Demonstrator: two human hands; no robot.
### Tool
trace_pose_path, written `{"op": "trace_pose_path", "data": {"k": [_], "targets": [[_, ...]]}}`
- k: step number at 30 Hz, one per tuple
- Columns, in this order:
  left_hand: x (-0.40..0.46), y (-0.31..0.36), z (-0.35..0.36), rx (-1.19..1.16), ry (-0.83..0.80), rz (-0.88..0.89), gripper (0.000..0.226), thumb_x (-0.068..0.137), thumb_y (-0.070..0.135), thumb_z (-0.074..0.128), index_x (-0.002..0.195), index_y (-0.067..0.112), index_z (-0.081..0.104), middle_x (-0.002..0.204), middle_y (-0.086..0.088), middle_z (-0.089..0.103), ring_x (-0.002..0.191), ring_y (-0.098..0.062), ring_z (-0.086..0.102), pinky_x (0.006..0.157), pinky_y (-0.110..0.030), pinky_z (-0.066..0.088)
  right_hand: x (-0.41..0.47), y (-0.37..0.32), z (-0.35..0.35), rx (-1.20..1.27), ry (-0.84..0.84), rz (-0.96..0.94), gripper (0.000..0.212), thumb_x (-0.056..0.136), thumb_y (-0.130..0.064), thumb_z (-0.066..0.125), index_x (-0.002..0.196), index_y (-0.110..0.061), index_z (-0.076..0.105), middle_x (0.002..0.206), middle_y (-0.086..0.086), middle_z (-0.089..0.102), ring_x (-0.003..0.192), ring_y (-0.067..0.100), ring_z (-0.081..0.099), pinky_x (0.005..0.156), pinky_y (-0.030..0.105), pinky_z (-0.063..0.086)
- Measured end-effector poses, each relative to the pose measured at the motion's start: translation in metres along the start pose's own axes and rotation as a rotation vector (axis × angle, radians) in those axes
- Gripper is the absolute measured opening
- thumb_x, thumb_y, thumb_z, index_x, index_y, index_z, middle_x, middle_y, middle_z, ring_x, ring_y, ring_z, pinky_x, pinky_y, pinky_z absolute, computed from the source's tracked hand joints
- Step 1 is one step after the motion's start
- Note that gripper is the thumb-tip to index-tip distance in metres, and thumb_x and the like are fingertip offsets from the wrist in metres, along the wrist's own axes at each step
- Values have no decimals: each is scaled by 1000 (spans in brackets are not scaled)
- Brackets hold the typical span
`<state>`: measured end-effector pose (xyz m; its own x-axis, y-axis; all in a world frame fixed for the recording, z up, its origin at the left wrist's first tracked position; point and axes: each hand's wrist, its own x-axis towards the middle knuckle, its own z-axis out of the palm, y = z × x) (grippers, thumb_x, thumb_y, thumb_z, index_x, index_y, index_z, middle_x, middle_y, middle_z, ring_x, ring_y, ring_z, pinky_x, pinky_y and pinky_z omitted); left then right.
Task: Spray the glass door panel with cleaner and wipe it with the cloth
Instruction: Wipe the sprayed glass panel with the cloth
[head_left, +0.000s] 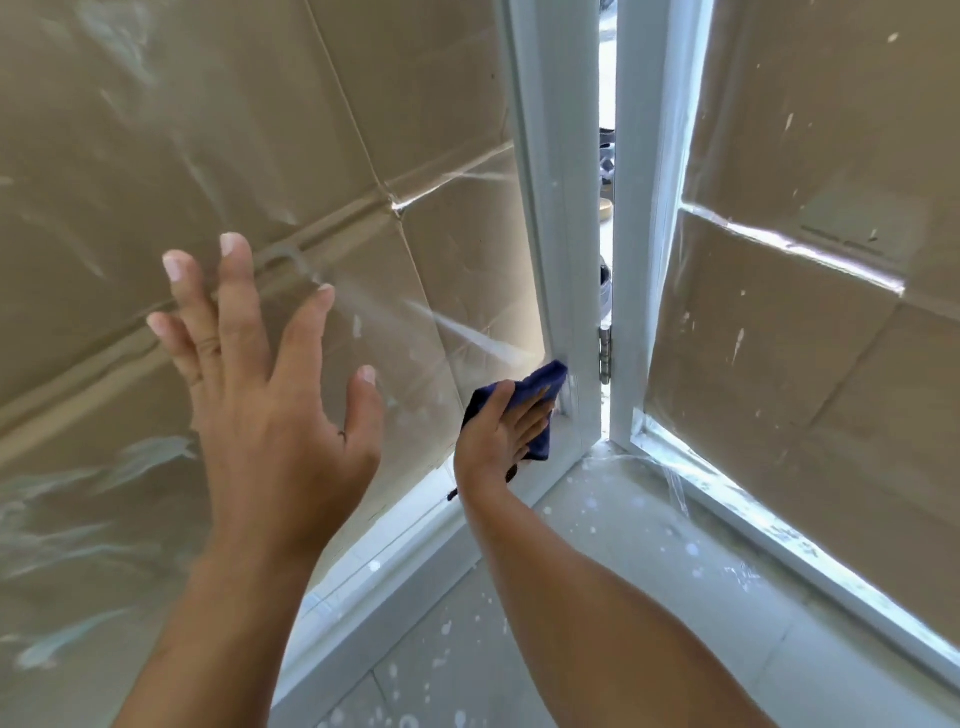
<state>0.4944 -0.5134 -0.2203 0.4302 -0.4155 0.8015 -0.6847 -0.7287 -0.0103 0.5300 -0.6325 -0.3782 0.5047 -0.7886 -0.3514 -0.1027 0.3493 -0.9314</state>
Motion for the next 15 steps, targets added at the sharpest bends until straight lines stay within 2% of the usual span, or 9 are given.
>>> {"op": "trace_pose_path", "data": {"k": [2,5,7,9,12,15], "targets": [[0,1,2,-10,18,-6,46,89,21,63,131,3,59,158,-29,20,143,-57,7,120,-57,-2,-18,-13,12,-31,-10,-175,77,100,-65,19,156,-24,-16,169,2,-17,156,16,-15,122,35,-15],[1,2,6,-37,28,-29,43,88,19,63,129,5,59,156,-30,22,142,-59,14,115,-70,8,-41,-27,24,-144,-30,-627,75,95,-72,13,149,-38,-28,165,-3,-24,154,17,-24,121,37,-22],[1,2,9,-50,28,-27,43,88,20,62,129,6,58,156,-30,22,141,-59,20,108,-74,20,-35,-21,26,-152,-19,-763,68,98,-72,11,150,-49,-26,166,-3,-19,155,18,-20,122,41,-19],[0,2,8,-50,35,-21,42,89,20,62,128,5,60,156,-29,23,141,-59,17,109,-73,19,-19,-12,22,-118,19,-732,71,96,-76,13,153,-47,-18,167,-1,-11,157,20,-13,124,43,-13],[-1,2,4,-50,53,-8,39,89,18,62,125,3,62,156,-28,24,144,-54,8,120,-60,3,5,-5,11,-75,60,-475,84,88,-80,18,151,-32,-10,167,0,-7,157,21,-7,126,44,-6],[-2,0,-2,-67,37,-5,39,87,14,63,123,1,63,155,-28,26,146,-50,8,122,-52,1,20,1,-1,-21,49,-234,104,77,-81,15,160,-20,-2,170,2,-7,157,18,-7,126,38,-7]]}}
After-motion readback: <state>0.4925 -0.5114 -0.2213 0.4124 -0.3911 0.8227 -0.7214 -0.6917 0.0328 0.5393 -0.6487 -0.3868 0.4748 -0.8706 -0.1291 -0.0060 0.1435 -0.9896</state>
